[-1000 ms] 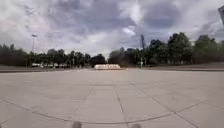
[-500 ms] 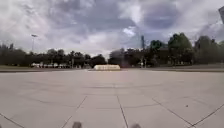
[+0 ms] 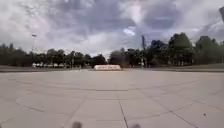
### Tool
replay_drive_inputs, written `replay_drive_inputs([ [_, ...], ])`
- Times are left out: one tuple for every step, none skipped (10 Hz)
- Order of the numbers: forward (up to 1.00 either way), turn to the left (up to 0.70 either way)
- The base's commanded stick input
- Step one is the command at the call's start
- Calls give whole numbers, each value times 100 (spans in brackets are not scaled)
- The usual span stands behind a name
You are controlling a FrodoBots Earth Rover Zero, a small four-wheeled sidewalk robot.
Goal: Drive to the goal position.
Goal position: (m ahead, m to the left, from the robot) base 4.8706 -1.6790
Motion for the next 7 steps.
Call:
replay_drive_inputs([
  [70, 0],
  [70, 0],
  [70, 0],
  [70, 0],
  [70, 0],
  [70, 0],
  [70, 0],
])
